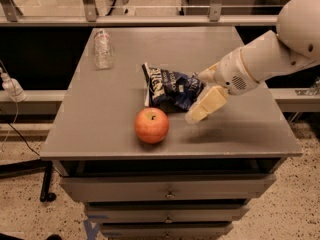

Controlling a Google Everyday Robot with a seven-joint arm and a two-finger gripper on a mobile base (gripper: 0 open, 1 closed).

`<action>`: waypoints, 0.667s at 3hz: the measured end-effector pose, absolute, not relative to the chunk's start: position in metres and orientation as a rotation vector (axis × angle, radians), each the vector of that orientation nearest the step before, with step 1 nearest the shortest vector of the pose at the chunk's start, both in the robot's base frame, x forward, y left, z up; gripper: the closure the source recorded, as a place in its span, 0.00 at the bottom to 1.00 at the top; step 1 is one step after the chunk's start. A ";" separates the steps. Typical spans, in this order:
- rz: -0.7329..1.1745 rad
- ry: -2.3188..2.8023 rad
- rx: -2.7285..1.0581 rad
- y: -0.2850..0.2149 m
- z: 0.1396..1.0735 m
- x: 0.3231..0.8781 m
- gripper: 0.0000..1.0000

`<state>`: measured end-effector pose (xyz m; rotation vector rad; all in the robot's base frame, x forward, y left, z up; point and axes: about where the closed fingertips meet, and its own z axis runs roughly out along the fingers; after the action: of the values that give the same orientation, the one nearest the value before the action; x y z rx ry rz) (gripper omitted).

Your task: Move blue chip bag near apple

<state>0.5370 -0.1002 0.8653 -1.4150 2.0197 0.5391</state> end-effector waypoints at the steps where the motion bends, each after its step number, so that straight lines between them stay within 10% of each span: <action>1: 0.539 1.982 -1.480 -0.113 0.869 0.535 0.00; 2: 0.517 1.931 -1.534 -0.148 0.873 0.539 0.00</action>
Offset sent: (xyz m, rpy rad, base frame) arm 0.0118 -0.0993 0.0197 -0.0427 -0.1258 0.1625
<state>0.5395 -0.1477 0.8725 -1.5344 1.9307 0.5166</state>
